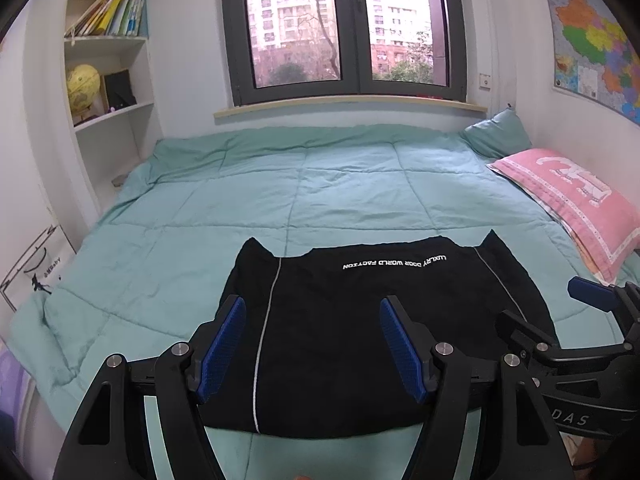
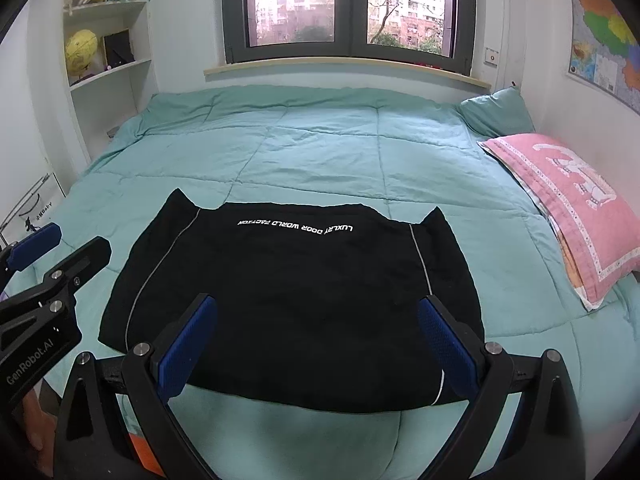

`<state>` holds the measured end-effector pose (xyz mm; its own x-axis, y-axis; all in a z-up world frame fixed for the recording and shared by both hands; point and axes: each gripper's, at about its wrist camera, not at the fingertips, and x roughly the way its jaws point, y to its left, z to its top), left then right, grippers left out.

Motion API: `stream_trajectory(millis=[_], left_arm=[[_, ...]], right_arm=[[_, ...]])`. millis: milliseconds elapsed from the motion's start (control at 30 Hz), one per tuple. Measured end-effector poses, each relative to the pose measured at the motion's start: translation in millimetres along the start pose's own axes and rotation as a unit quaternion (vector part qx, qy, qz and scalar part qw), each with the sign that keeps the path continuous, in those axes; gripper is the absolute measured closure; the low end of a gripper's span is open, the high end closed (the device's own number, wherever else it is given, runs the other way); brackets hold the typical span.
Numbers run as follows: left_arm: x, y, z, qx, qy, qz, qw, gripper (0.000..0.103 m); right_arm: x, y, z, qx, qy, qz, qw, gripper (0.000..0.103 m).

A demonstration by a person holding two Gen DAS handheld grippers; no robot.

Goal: Fold large clothes

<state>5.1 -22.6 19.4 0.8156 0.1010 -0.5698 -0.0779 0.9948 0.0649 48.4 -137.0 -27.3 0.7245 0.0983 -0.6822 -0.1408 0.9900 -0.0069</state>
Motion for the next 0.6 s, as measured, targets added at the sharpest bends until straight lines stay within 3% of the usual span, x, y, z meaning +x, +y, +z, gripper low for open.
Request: stream_trajectory(millis=[600], left_arm=[[-5,-16,-4,0.03,-0.011,0.012,0.9994,0.032]], right_arm=[[7,-4,0,0.003,0.012,0.007,1.0,0.002]])
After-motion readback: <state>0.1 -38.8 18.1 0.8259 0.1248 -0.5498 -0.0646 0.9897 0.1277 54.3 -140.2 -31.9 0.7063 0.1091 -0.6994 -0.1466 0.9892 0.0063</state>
